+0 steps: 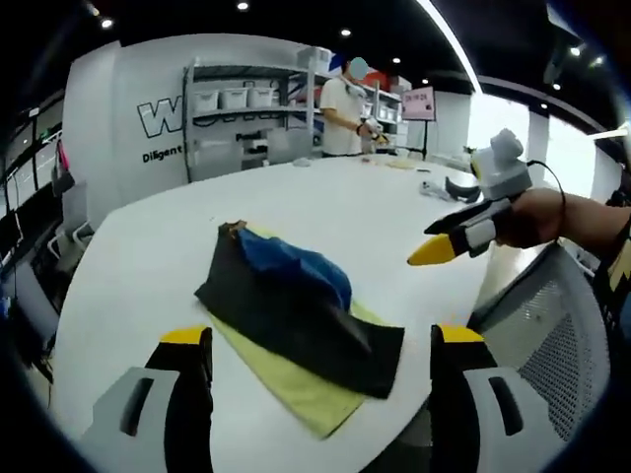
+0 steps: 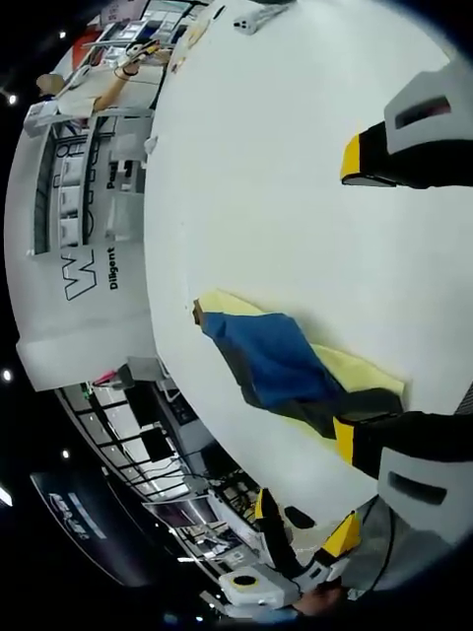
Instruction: Fold the garment on the visible template until the final outline fits inside the template.
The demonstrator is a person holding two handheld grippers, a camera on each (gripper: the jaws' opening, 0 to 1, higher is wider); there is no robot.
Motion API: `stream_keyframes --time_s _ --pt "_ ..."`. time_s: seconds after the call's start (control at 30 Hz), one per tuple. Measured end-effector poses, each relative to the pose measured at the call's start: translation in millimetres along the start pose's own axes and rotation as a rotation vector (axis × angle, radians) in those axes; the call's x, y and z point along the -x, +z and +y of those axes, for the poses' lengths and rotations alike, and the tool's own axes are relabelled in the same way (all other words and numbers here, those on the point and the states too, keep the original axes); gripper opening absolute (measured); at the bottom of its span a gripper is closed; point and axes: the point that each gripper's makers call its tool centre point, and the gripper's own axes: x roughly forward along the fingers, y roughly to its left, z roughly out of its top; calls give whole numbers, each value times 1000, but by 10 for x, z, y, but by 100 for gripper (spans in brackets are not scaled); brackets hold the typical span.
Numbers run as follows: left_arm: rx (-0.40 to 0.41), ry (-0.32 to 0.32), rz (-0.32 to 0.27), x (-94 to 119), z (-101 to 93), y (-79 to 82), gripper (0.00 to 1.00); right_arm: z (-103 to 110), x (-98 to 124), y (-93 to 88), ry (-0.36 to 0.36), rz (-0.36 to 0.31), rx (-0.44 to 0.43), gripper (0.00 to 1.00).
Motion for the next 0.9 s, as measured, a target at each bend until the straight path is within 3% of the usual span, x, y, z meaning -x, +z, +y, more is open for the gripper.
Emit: stream_keyframes --time_s 0.1,0.27,0.77,0.9 --pt "-34 -51 22 -83 -171 -10 82 -2 -7 47 0 -4 8 93" --pt "-46 -96 64 -170 -289 -64 76 -2 -8 79 1 -10 13 93" --pt "-139 -283 215 -486 -665 -367 37 21 -52 4 13 14 5 92" --pt "-157 -298 227 -598 -724 -394 33 18 -62 0 14 19 1 92"
